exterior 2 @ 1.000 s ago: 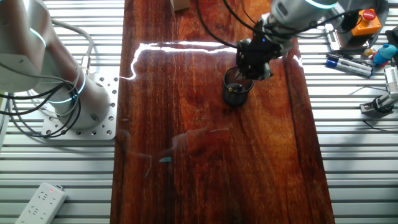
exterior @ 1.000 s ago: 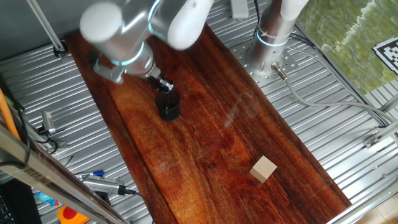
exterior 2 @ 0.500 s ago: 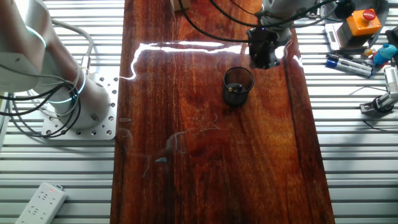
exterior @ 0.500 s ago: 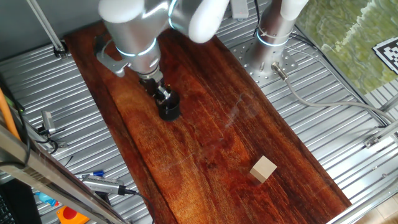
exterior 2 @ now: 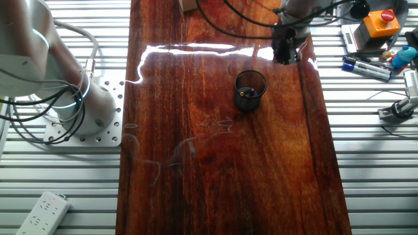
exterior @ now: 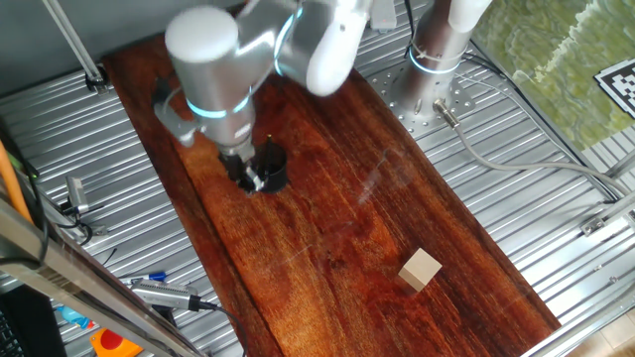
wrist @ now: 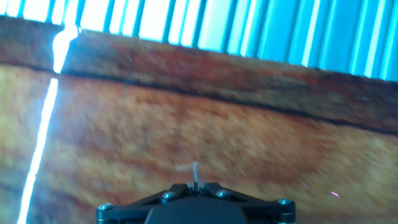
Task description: Put the pen into the pen holder
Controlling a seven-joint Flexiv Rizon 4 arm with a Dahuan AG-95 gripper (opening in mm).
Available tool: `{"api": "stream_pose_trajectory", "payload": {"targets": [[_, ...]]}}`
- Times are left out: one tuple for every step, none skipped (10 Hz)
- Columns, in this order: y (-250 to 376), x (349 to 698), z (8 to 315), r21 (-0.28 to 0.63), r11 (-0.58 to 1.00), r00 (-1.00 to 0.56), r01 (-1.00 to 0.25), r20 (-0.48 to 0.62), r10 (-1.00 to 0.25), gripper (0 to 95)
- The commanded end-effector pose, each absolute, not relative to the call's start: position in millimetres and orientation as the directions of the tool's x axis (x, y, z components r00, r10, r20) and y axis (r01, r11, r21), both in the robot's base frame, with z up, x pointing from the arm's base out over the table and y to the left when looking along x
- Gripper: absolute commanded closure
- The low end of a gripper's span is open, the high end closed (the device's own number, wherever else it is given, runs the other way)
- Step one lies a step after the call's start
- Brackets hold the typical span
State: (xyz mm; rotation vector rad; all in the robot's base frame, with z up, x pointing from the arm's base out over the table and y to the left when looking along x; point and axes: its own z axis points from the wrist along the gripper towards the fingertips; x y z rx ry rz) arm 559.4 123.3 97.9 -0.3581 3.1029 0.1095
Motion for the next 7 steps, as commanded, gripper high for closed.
{"api": "stream_pose_trajectory", "payload": {"targets": [[128.8,560.7,95.1,0.065,0.97,-0.972,-0.236,-0.025,-0.235,95.0],[129.6,560.9,94.8,0.062,0.965,-0.967,-0.254,-0.024,-0.253,95.0],[130.1,561.1,94.6,0.052,0.967,-0.969,-0.248,-0.023,-0.247,95.0],[130.1,561.0,94.5,0.05,0.967,-0.968,-0.252,-0.021,-0.251,95.0],[130.1,561.0,94.5,0.043,0.972,-0.973,-0.231,-0.017,-0.23,95.0],[130.1,561.0,94.5,0.042,0.971,-0.972,-0.236,-0.017,-0.235,95.0],[130.4,561.1,94.4,0.041,0.969,-0.97,-0.245,-0.017,-0.244,95.0]]}}
